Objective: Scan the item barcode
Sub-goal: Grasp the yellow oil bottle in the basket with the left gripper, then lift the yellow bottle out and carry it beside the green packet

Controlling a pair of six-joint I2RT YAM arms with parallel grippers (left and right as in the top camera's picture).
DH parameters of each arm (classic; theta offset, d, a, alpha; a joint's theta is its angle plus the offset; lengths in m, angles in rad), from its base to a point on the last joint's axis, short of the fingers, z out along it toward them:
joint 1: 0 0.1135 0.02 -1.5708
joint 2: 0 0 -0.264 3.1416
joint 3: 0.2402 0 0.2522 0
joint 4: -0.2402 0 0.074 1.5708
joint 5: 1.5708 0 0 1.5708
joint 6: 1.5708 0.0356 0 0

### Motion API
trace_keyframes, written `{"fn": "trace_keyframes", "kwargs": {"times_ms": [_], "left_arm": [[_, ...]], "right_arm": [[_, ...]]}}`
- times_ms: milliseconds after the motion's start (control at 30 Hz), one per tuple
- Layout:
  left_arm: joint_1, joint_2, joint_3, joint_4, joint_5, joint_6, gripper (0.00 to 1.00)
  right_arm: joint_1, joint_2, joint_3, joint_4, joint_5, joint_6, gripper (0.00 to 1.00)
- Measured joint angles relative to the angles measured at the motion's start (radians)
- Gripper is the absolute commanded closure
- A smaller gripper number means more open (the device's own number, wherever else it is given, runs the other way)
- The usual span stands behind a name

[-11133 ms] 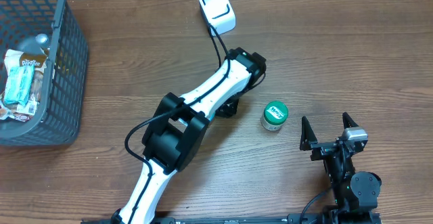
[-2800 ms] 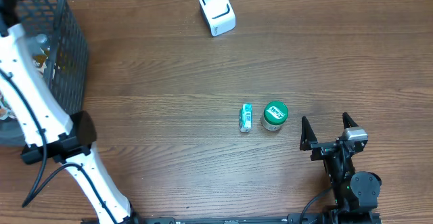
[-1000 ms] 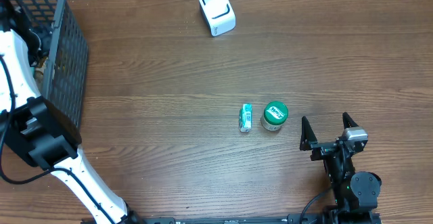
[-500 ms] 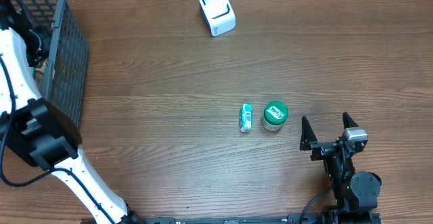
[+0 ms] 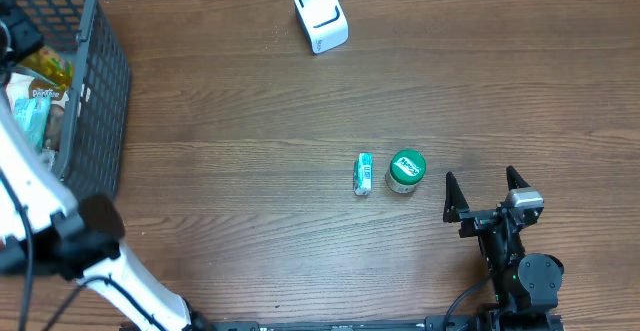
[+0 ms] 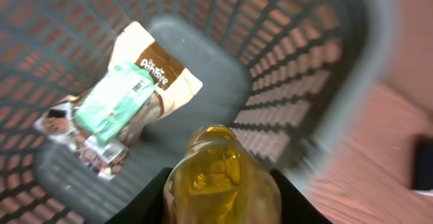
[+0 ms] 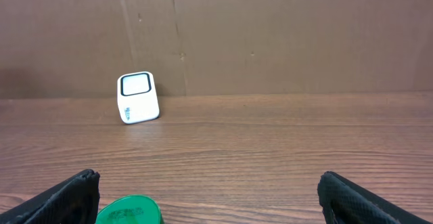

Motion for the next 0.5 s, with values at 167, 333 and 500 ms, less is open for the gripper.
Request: {"fn": "trace_keyframes", "kwargs": {"times_ms": [167, 333, 500], "left_arm": [[-0.028, -0.151, 0.021, -0.083, 0.000, -0.016, 0.73], [-0.075, -0.223, 0.029, -0.167, 0.001, -0.018, 0.73], [-0.151, -0.226, 0.019, -0.167, 0.014, -0.018, 0.74]], "right_arm": [[0.000, 0.000, 0.000, 0.000, 0.000, 0.000, 0.00], [0.000, 0.000, 0.000, 0.000, 0.000, 0.000, 0.00], [0.000, 0.000, 0.000, 0.000, 0.000, 0.000, 0.00]]}}
